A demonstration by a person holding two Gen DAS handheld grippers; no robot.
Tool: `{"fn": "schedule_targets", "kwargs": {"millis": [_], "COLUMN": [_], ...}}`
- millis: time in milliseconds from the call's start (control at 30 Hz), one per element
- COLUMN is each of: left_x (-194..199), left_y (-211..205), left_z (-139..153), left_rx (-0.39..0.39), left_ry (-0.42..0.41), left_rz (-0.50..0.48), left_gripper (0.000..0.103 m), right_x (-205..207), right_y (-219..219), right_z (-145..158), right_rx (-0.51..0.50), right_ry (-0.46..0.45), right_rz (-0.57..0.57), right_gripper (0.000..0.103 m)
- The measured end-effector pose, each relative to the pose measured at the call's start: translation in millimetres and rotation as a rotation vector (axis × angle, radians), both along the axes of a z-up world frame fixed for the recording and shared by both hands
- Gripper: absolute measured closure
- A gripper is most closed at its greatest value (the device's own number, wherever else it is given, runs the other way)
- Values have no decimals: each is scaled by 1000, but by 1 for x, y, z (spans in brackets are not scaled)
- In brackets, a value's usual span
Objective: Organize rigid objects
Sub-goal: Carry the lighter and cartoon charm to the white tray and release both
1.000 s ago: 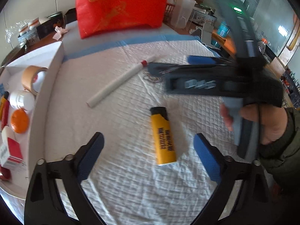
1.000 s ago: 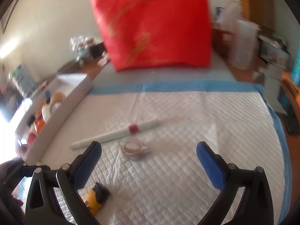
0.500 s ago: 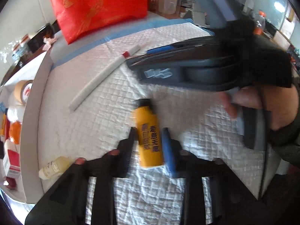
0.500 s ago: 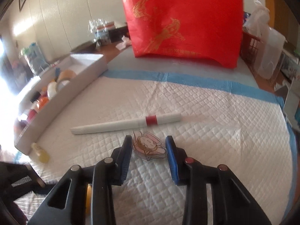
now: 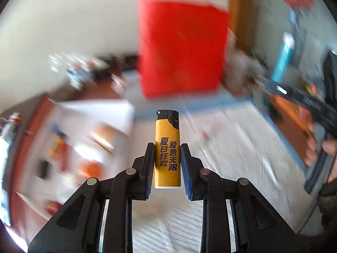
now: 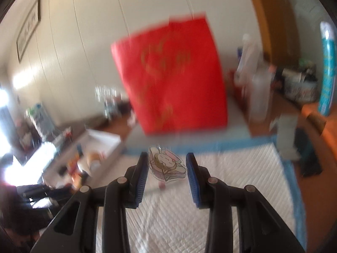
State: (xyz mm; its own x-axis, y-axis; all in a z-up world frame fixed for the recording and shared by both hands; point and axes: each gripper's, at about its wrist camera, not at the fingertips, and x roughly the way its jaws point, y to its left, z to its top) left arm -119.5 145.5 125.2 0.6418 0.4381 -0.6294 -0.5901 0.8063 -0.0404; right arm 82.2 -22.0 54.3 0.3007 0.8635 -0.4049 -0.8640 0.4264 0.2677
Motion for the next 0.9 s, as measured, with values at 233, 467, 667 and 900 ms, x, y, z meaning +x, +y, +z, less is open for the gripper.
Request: {"fn": "schedule_targets", "kwargs": {"millis": [233, 467, 667, 900], "left_x": [-72, -120, -139, -152], "left_y": [51, 57, 68, 74], "left_z": [112, 139, 106, 94], "left_rx": [146, 197, 176, 162], "left_ry": [-177, -242, -165, -154], "left_rz": [203, 266, 343, 385], "left_gripper": [80, 80, 80, 80], "right_x": [-13, -81, -112, -124], "right_y": [-28, -14, 26, 62], "right_z": [109, 167, 147, 129], "right_rx": [265, 402, 362, 277], "right_ry": [-54, -168, -127, -60], "right_rz": [21, 146, 225, 290], "right_gripper": [67, 67, 67, 67]}}
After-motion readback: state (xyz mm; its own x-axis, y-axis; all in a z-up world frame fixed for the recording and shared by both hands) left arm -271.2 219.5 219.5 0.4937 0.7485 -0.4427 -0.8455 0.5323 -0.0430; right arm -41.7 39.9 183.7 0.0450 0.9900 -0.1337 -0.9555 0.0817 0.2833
